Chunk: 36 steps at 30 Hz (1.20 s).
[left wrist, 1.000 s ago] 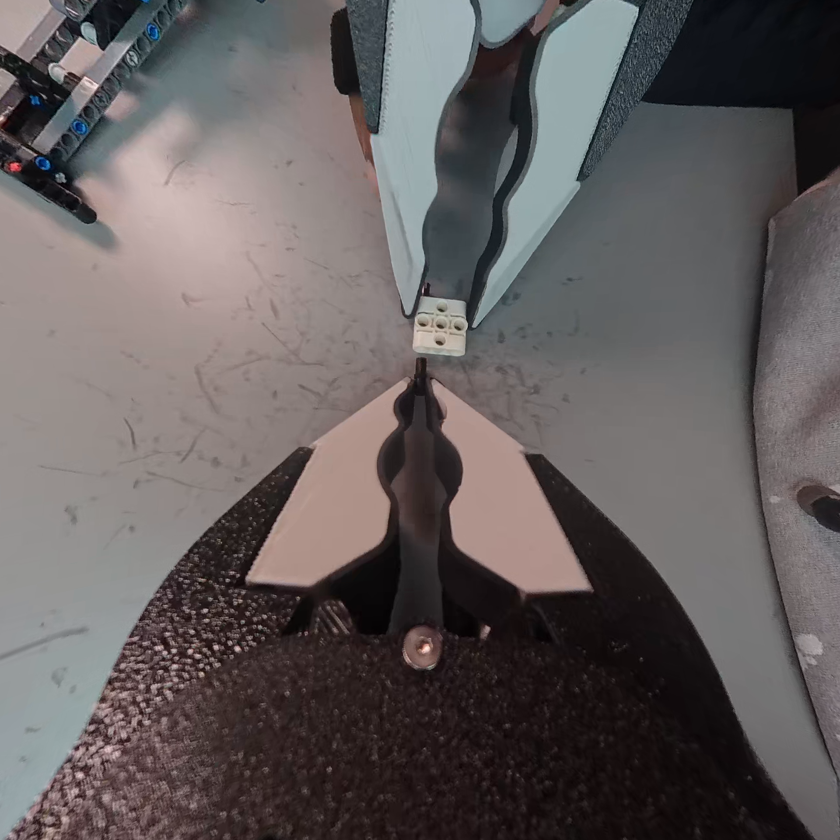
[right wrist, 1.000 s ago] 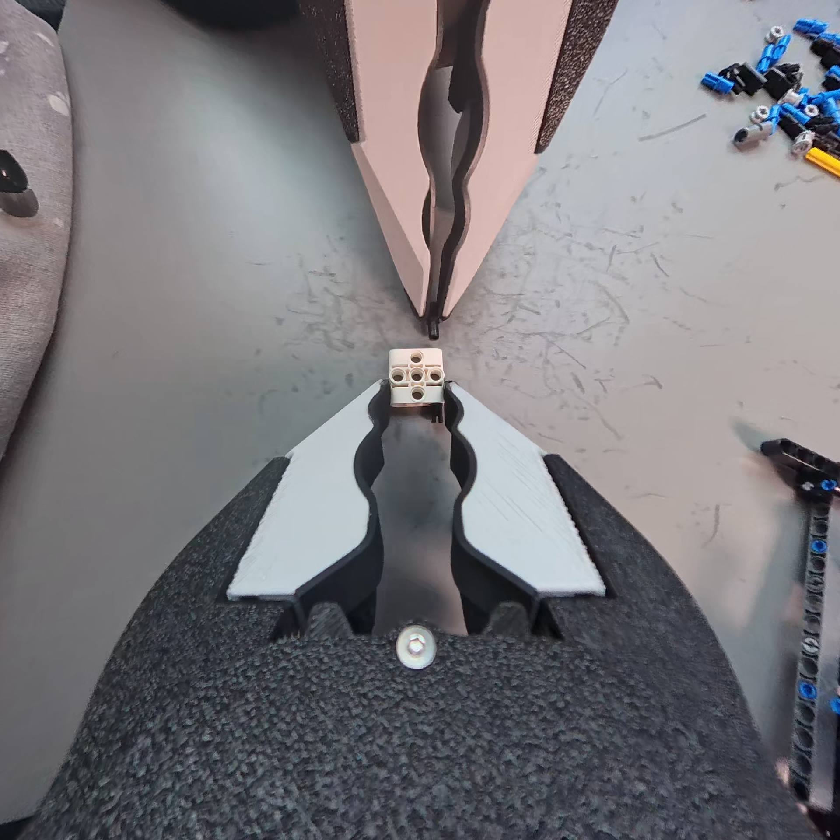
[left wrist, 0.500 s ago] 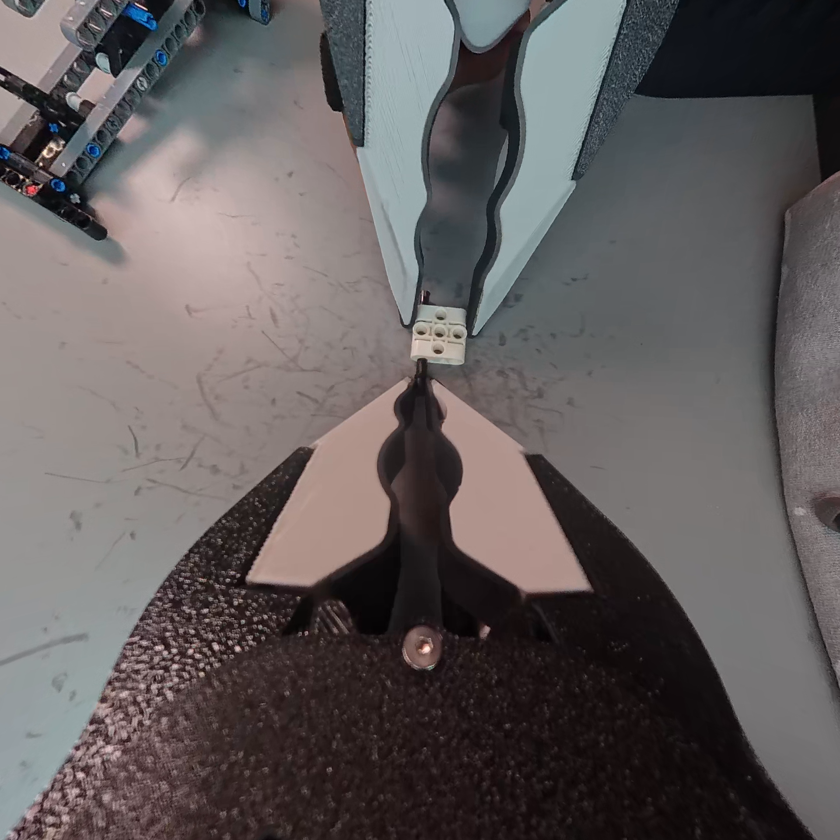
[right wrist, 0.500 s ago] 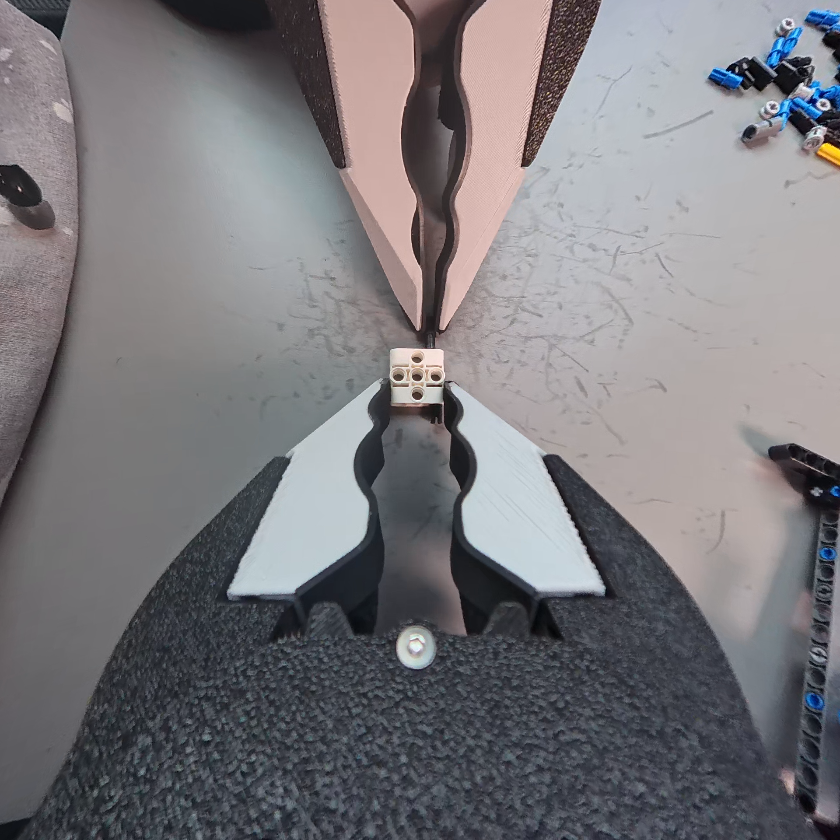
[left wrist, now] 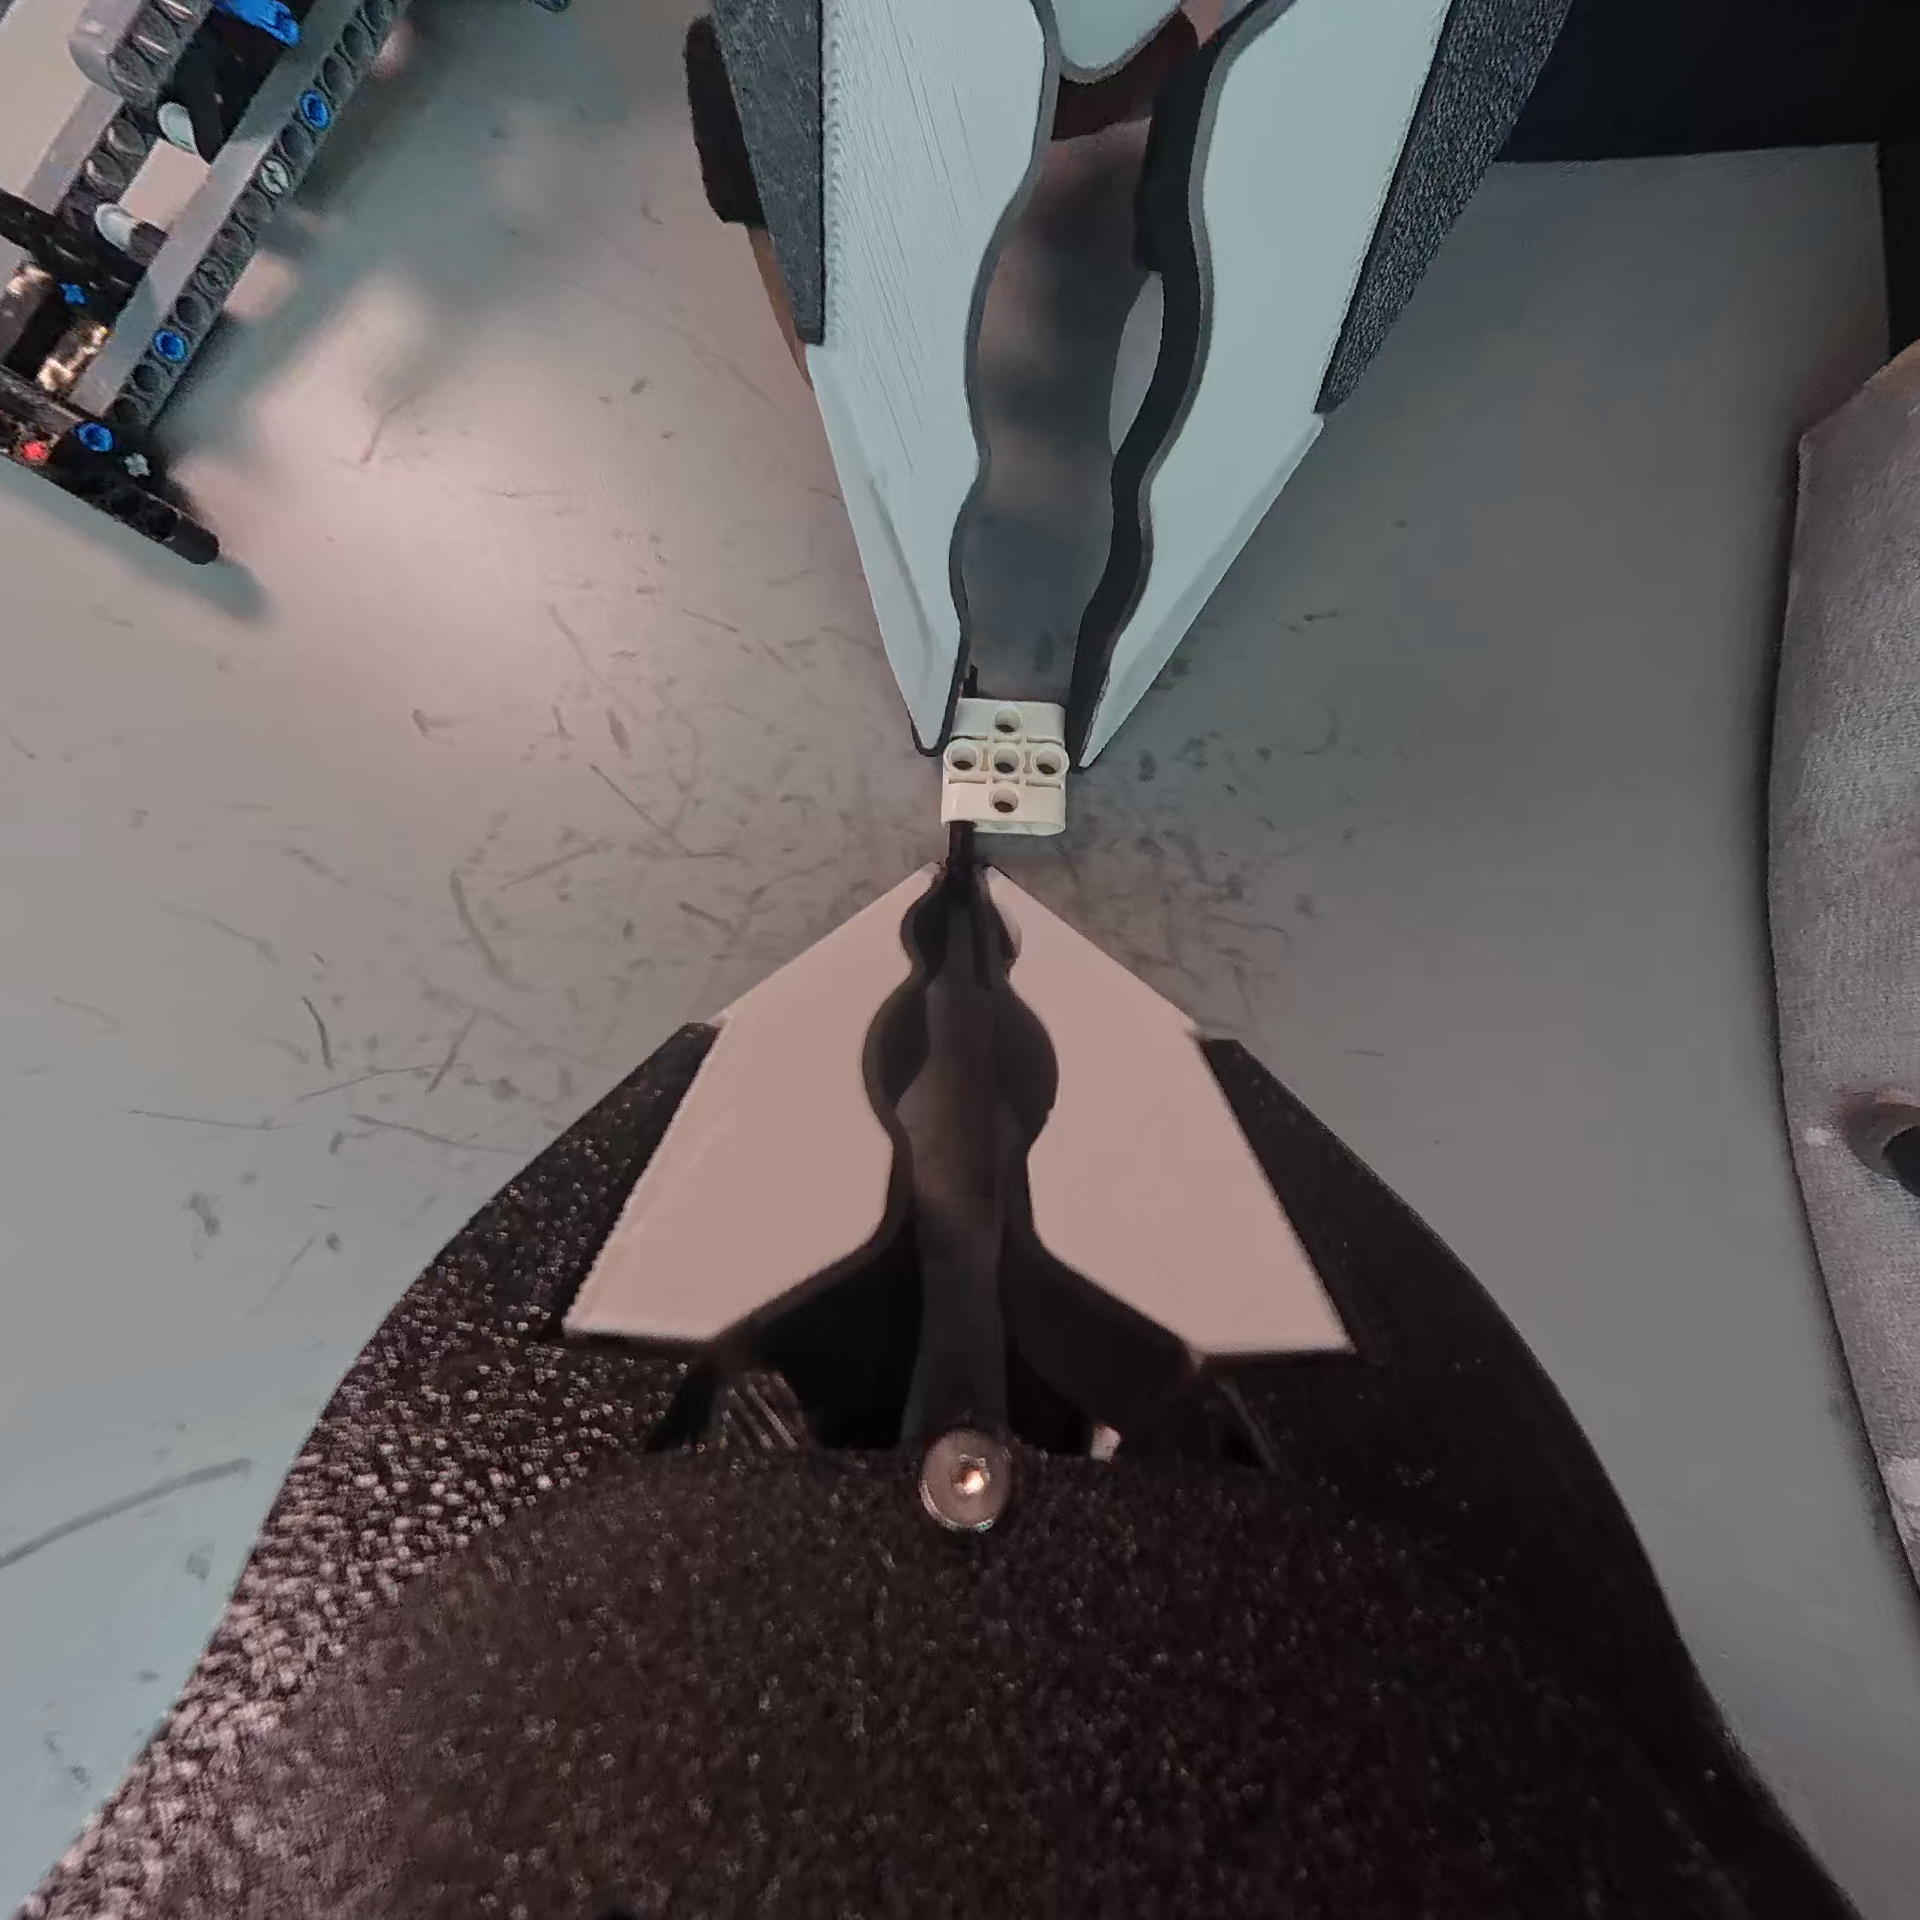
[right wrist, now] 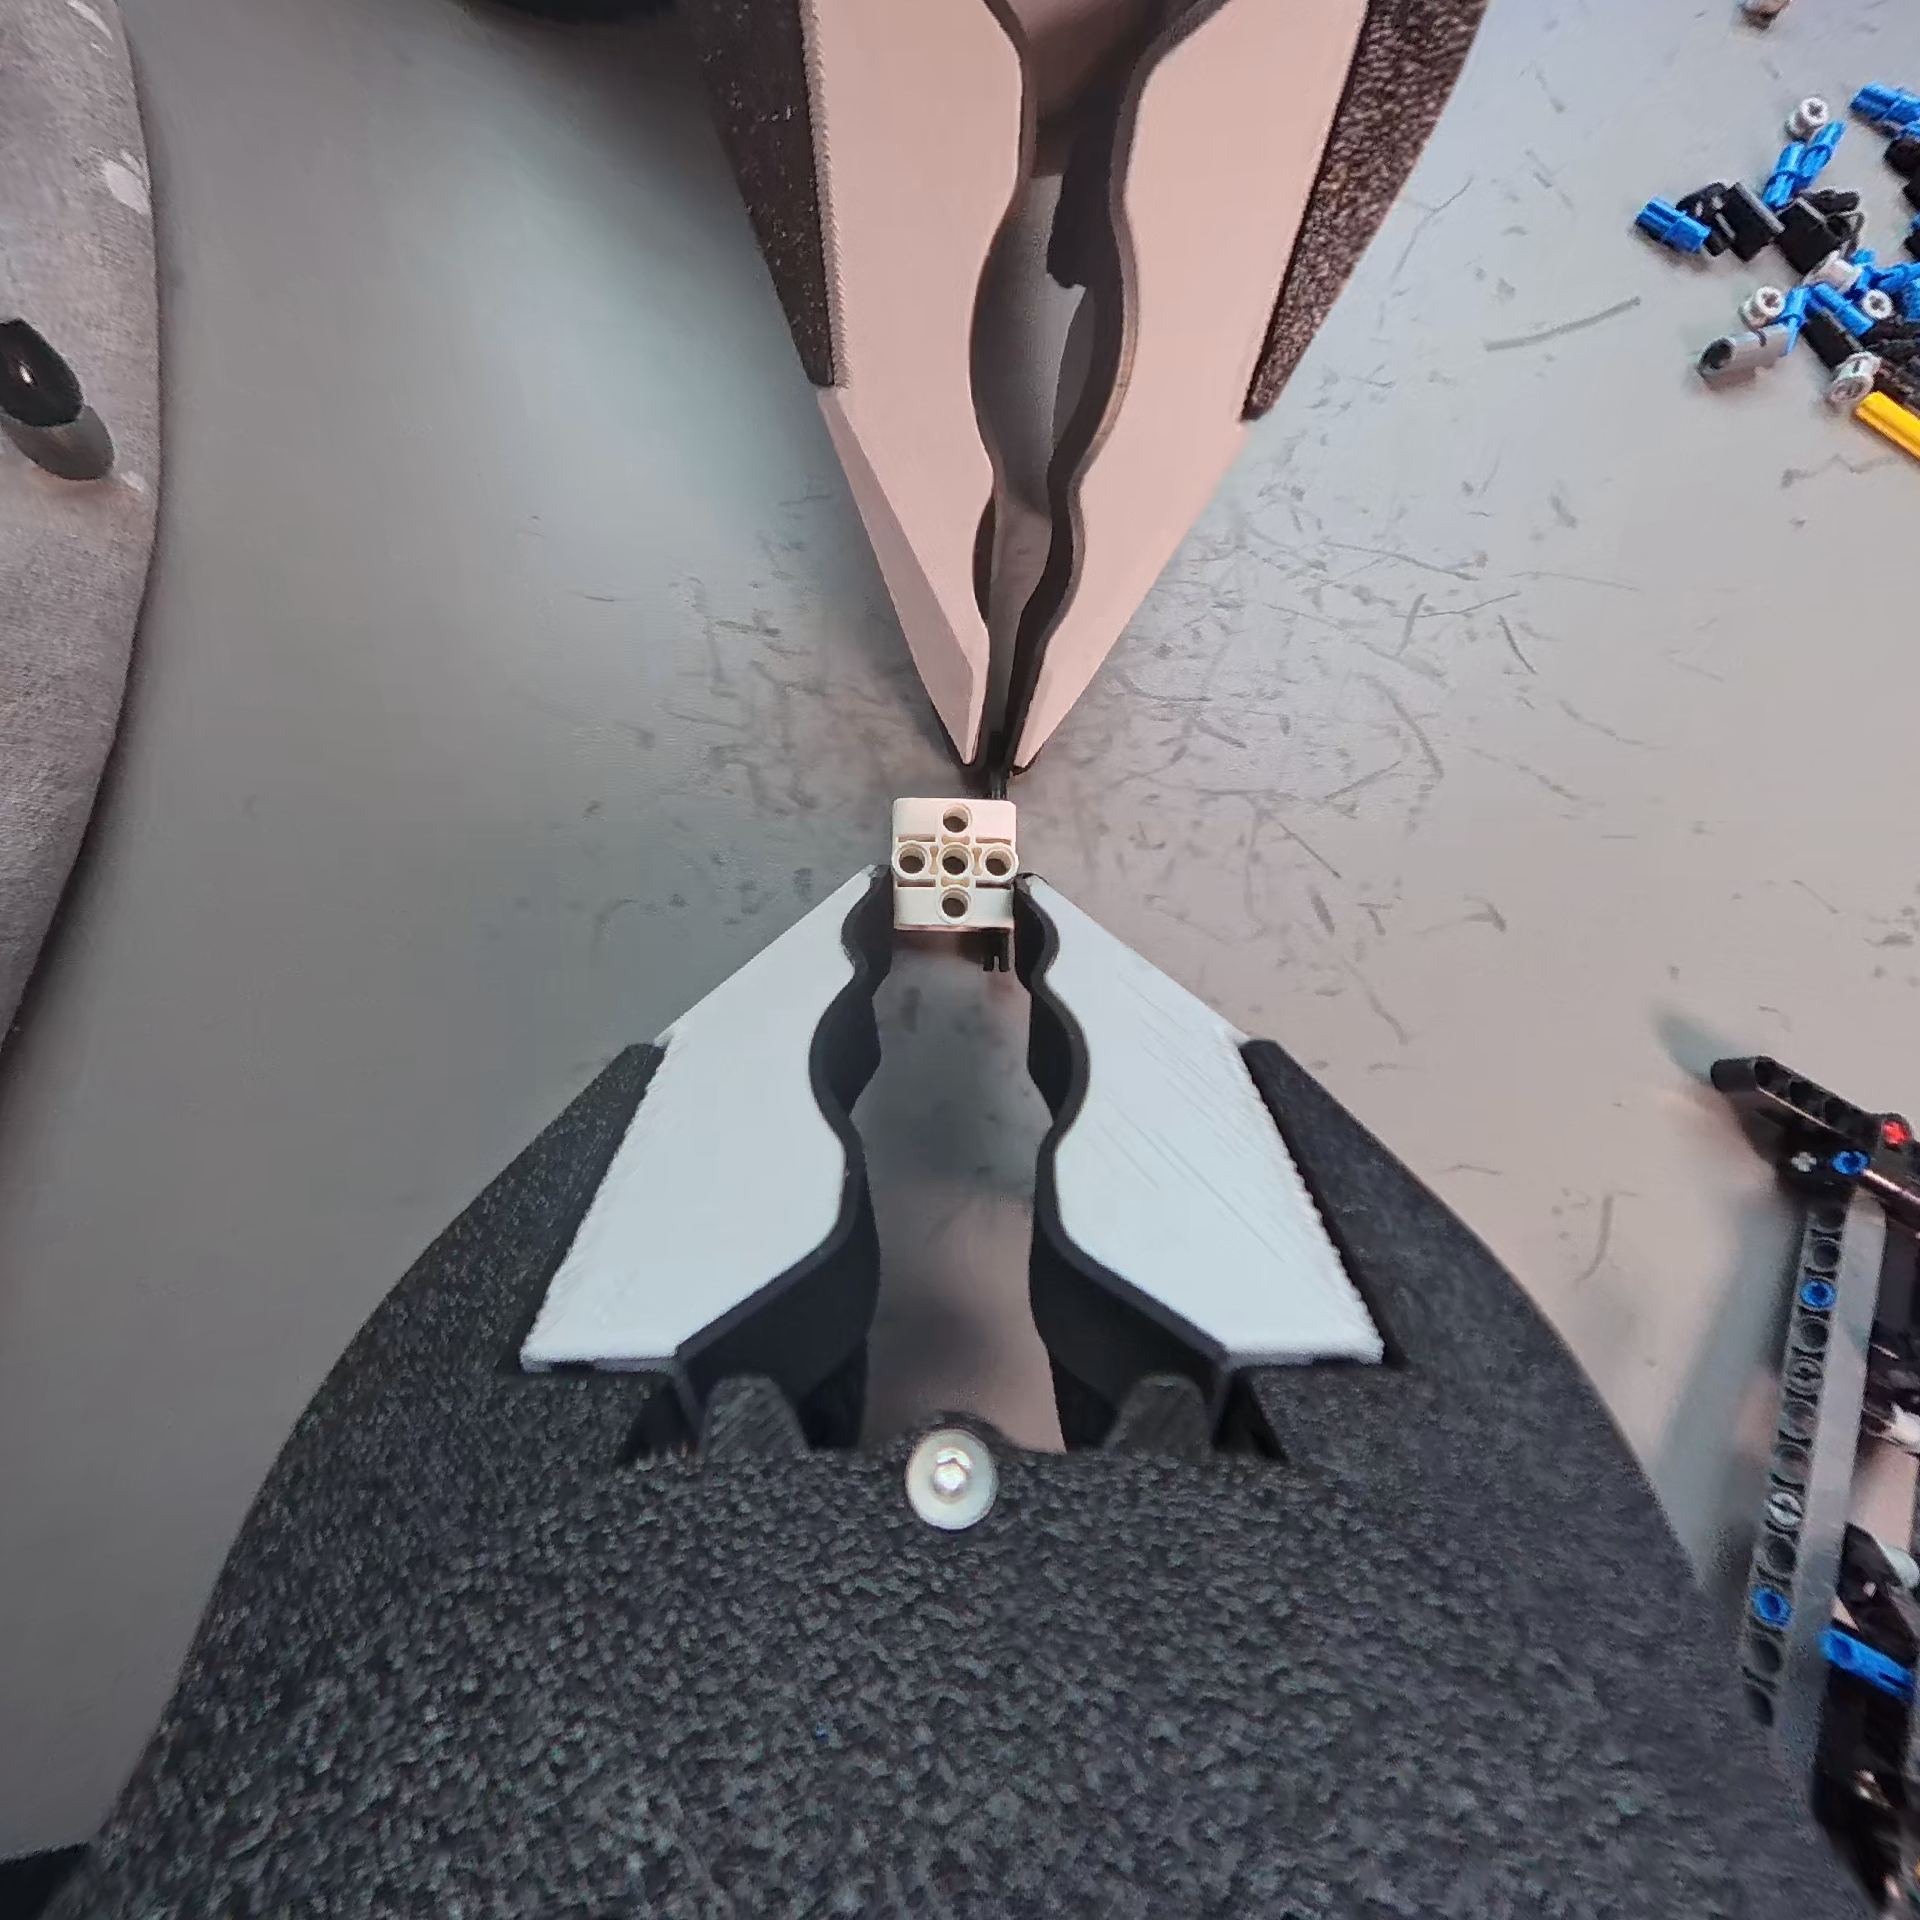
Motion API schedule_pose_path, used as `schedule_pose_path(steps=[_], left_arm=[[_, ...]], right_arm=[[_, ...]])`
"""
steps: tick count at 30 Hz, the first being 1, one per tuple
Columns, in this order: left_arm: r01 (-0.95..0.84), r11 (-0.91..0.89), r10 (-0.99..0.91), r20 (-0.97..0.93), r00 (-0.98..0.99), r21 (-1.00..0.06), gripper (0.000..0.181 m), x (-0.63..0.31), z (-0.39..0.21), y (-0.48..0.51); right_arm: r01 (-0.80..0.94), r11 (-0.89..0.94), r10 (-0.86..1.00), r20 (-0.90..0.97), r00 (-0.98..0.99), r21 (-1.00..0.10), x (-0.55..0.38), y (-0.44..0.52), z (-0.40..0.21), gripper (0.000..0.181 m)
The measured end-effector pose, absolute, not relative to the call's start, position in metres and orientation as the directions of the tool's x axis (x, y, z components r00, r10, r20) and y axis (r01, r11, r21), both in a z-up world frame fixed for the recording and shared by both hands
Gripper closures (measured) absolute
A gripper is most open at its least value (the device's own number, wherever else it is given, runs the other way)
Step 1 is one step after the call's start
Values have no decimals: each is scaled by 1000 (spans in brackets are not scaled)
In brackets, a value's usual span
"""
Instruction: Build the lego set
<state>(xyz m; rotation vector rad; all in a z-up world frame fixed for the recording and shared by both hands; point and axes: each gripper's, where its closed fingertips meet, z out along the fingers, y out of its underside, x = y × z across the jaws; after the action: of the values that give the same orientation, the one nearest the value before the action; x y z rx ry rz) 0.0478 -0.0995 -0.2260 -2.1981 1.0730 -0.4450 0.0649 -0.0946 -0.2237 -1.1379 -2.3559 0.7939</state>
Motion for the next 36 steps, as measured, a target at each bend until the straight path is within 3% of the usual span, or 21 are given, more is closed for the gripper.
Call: schedule_pose_path(steps=[18, 26, 36], left_arm=[[-575, -646, -747, 257, 613, -502, 179, 47, -224, -104], [-584, -634, -758, 257, 600, -507, 179, 48, -226, -101], [-607, -626, -777, 325, 539, -490, 179, 51, -217, -100]], right_arm=[[584, 564, 787, 165, -595, -583, 64, -96, -223, 159], [599, 472, 806, 42, -590, -646, 63, -98, -225, 158], [589, 519, 768, 36, -639, -620, 62, -101, -225, 159]])
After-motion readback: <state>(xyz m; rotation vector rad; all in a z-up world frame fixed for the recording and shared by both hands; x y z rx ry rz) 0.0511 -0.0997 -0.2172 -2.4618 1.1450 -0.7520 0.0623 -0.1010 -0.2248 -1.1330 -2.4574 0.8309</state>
